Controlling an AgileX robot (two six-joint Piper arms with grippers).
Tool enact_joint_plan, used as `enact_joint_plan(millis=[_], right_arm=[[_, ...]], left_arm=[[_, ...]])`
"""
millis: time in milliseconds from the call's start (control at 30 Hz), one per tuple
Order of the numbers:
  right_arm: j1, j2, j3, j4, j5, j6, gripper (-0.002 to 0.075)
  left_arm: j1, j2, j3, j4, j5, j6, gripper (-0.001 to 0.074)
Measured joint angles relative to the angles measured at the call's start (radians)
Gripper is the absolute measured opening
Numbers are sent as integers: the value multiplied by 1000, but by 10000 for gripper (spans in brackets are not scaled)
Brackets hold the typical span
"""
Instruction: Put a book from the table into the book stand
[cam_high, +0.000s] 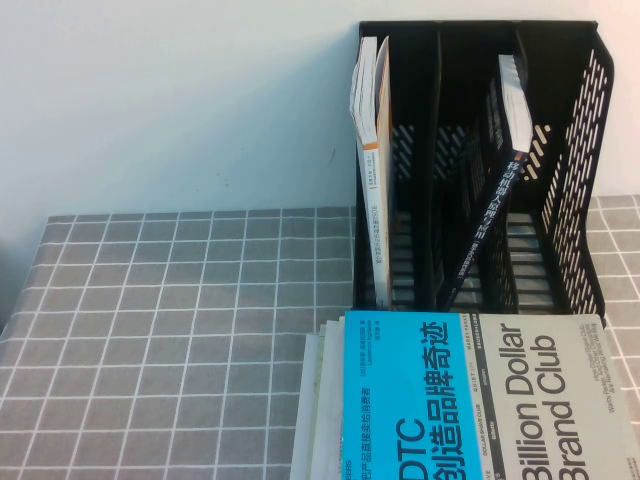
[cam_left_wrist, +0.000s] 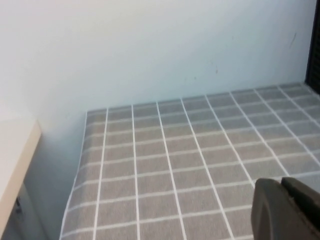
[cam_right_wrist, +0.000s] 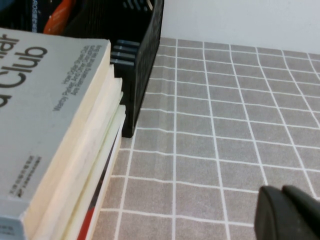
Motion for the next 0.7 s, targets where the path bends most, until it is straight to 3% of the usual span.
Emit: enact_joint_plan(millis=[700], right_arm=[[0, 0, 6, 0, -246, 0, -3]], left_arm=[[0, 0, 0, 0, -288, -84, -3]])
